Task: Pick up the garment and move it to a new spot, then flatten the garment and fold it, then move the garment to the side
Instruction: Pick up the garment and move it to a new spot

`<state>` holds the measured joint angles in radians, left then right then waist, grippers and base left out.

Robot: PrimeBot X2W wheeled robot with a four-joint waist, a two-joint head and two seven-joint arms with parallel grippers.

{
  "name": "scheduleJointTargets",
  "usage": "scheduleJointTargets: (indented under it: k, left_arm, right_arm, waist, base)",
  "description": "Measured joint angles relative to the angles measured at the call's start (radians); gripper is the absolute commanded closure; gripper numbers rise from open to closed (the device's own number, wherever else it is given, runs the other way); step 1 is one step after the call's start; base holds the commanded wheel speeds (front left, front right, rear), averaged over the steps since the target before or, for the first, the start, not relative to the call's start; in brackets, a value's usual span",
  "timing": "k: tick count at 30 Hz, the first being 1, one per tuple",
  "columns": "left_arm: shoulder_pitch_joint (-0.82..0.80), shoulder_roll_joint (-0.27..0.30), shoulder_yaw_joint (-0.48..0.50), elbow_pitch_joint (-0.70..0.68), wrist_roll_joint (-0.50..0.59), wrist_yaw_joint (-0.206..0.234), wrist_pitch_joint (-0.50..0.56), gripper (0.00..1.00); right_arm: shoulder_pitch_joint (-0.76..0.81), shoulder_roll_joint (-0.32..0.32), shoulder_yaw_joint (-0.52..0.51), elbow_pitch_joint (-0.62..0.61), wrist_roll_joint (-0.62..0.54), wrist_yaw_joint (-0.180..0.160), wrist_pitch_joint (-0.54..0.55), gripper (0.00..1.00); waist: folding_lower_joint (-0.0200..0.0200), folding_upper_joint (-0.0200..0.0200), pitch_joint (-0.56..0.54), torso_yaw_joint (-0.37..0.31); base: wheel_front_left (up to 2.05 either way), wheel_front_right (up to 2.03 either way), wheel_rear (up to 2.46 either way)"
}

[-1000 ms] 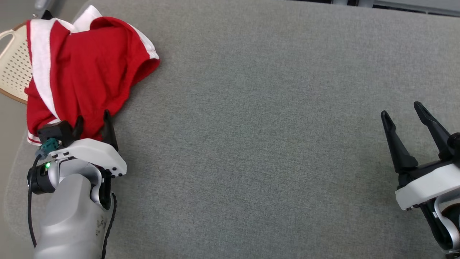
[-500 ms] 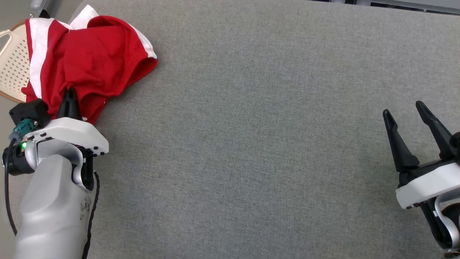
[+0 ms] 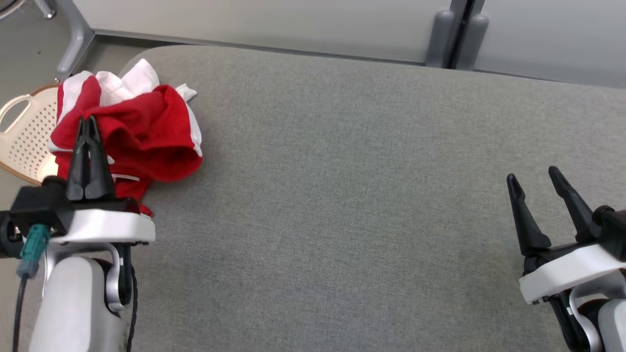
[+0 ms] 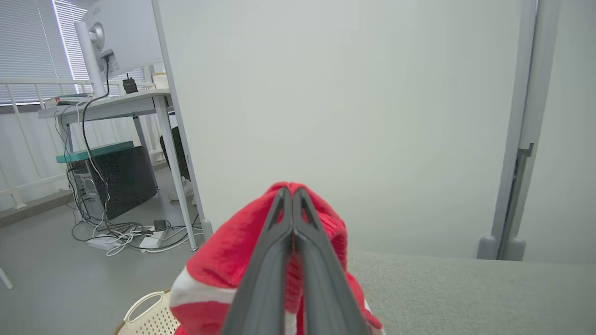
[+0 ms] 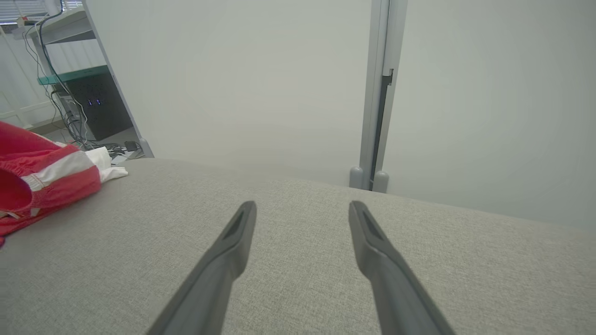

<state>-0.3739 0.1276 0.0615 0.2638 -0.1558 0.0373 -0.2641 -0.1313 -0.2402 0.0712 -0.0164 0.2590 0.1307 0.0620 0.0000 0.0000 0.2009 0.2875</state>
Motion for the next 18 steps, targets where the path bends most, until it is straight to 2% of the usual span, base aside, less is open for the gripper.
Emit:
scheduleJointTargets:
  k: [4, 10, 11, 15, 18]
  left_arm:
    - [0.095, -0.007, -0.040, -0.176, 0.032, 0.006, 0.016, 1.00]
    - [0.173, -0.031, -0.137, -0.399, 0.047, -0.004, 0.106, 1.00]
    - [0.173, -0.031, -0.137, -0.399, 0.047, -0.004, 0.106, 1.00]
    - [0.183, -0.052, -0.242, -0.445, 0.048, -0.027, 0.159, 1.00]
    - [0.149, -0.067, -0.351, -0.400, 0.031, -0.062, 0.185, 1.00]
  right_arm:
    - [0.014, 0.026, -0.001, 0.012, -0.005, 0.000, -0.010, 0.00]
    - [0.024, 0.046, 0.000, 0.011, -0.007, 0.000, -0.015, 0.00]
    - [0.024, 0.046, 0.000, 0.011, -0.007, 0.000, -0.015, 0.00]
    - [0.018, 0.050, -0.002, 0.014, -0.007, 0.000, -0.020, 0.00]
    - [-0.004, 0.058, 0.004, 0.019, 0.000, 0.000, -0.031, 0.00]
  waist:
    - [0.0000, 0.0000, -0.045, -0.027]
    - [0.0000, 0.0000, -0.071, -0.109]
    - [0.0000, 0.0000, -0.071, -0.109]
    - [0.0000, 0.0000, -0.069, -0.182]
    - [0.0000, 0.0000, -0.055, -0.268]
  base:
    - [0.00, 0.00, 0.00]
    - [0.00, 0.00, 0.00]
    - [0.00, 0.00, 0.00]
    - [0.00, 0.00, 0.00]
    - [0.00, 0.00, 0.00]
